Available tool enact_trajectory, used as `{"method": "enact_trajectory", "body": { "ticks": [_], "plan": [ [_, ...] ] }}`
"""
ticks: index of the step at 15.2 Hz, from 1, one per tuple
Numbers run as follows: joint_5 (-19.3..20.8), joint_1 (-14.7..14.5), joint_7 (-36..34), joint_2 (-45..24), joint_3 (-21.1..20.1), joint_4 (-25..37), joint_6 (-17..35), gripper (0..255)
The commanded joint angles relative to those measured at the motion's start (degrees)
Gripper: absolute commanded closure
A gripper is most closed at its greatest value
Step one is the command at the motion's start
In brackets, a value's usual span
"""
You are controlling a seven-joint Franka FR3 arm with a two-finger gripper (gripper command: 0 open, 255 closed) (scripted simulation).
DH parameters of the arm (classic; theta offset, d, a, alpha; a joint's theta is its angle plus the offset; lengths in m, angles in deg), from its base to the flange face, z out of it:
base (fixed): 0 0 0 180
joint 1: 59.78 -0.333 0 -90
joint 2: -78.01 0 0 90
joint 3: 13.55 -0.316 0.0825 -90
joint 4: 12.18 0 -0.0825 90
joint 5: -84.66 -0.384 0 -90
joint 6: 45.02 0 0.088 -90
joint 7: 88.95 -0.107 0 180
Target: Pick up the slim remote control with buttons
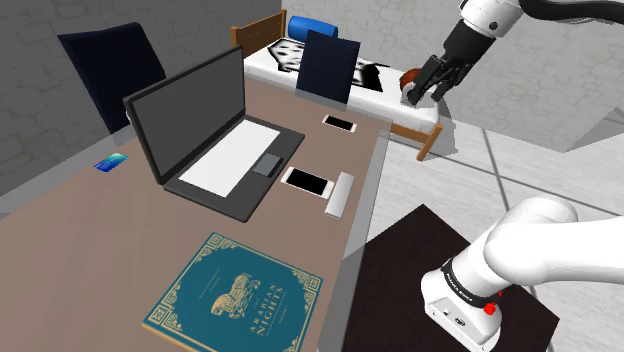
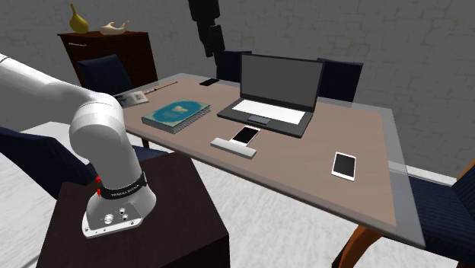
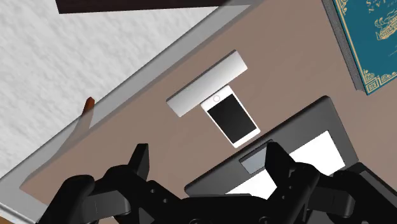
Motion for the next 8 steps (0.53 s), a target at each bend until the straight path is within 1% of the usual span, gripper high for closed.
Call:
{"method": "enact_trajectory", "body": {
  "ticks": [1, 8],
  "plan": [
    [0.00, 0.00, 0.00, 0.00, 0.00, 0.00, 0.00, 0],
    [-2.68, 2.34, -12.39, -3.69, -6.01, -9.79, 11.35, 0]
  ]
}}
